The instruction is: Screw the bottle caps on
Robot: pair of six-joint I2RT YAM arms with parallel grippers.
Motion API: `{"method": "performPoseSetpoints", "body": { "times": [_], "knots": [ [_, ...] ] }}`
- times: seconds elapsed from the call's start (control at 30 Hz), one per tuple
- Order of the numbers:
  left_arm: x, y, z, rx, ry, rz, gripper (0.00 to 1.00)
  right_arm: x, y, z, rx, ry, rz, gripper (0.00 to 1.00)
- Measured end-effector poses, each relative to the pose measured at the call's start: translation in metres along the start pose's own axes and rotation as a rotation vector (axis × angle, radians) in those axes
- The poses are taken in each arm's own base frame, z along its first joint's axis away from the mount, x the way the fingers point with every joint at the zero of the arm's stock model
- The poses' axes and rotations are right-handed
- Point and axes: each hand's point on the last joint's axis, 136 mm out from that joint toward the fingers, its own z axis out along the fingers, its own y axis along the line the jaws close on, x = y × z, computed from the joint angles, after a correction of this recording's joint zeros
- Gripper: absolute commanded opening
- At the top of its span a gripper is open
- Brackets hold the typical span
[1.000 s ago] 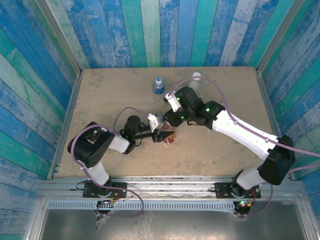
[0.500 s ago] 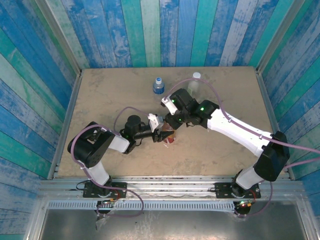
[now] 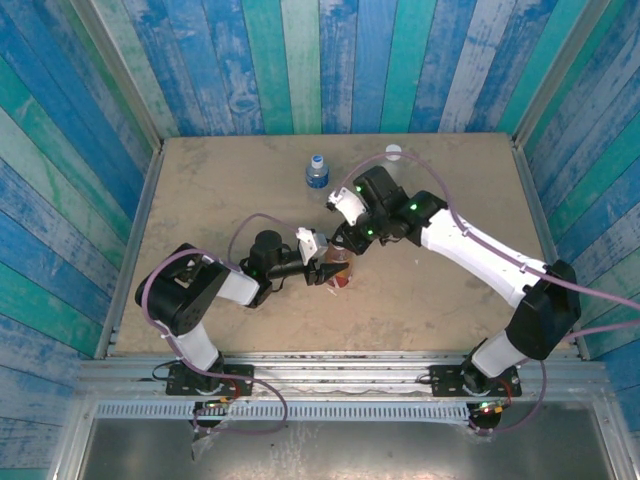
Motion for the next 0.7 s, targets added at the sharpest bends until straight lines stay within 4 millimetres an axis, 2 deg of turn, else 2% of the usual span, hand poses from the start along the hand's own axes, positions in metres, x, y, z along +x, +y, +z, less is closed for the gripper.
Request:
{"method": "performPoseSetpoints", "body": {
  "times": [0.3,0.53,0.7],
  "knots": [
    [0.0000,-0.0006,-0.0001,0.004,0.000,0.000,0.60,0.0008,0.0041,0.0010,-0.141,-0.014,-0.173,0.24],
    [0.0001,-0.0008,0.0000,0.005,0.000,0.001,0.60,0.0016,0.0055,0.0008,-0.147,-0.017,-0.271,0.25],
    [0.0001,-0.0013,-0.0001,0.008,0.000,0.006,0.60,0.0033,0.0081,0.0005,-0.119,-0.036,-0.331,0.22]
  ]
}}
